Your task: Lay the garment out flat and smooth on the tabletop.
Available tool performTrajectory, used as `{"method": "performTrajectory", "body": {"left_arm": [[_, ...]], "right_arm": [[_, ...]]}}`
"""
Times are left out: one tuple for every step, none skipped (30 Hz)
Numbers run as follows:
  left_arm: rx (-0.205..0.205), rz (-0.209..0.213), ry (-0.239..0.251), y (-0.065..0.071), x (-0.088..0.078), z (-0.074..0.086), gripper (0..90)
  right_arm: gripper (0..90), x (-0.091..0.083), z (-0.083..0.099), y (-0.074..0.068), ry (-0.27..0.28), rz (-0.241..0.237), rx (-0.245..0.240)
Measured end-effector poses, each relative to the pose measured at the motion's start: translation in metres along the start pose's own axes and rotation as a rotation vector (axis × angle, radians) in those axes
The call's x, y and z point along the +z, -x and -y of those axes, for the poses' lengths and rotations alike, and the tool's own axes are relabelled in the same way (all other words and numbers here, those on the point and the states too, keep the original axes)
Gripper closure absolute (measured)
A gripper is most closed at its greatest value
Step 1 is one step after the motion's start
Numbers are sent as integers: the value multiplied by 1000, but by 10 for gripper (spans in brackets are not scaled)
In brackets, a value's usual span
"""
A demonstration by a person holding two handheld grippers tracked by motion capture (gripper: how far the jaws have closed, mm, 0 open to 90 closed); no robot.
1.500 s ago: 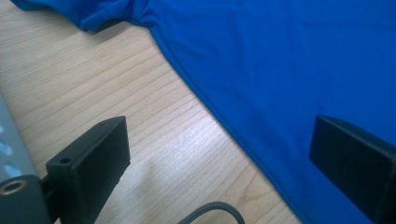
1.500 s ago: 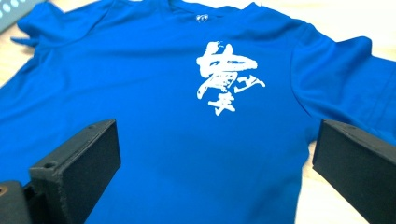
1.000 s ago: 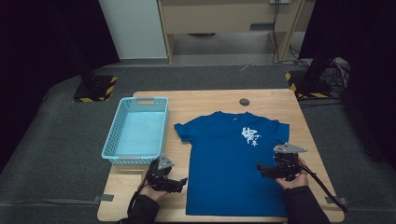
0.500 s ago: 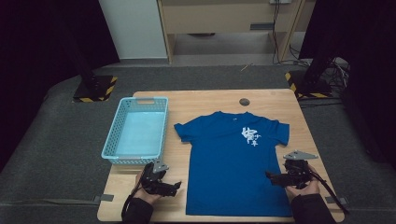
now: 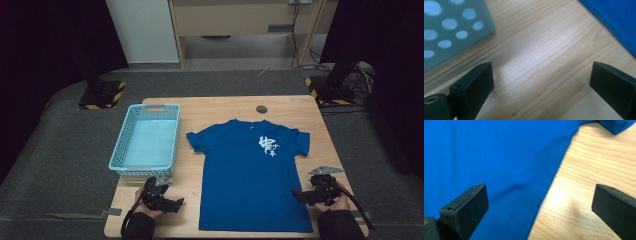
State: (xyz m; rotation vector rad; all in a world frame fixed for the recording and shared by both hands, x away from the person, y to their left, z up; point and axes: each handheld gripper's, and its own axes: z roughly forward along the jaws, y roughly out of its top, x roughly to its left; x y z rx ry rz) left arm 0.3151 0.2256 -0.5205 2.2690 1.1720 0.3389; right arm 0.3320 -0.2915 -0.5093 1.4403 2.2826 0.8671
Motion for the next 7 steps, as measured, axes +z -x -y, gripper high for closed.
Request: {"method": "performTrajectory", "body": {"left_arm": [[1,0,-3,-1,0,1,42],[3,0,-8,-2,0,2,42],[5,-2,-12,-3,0,3,42],[6,-5,-13,-4,0,3,40],[10,-10,-14,-5,0,4,38],[14,-15,-15,-6,0,4,38],[15,-18,-14,-7,0,5,37]], "right_arm": [[9,0,1,2,3,-1,4],[6,0,1,3,6,2,6],[6,0,2,4,18,3,8],[6,0,3,6,29,4,7],[6,0,4,7,34,7,4],[5,1,5,9,37,9,6],[5,1,6,10,42,13,6]]}}
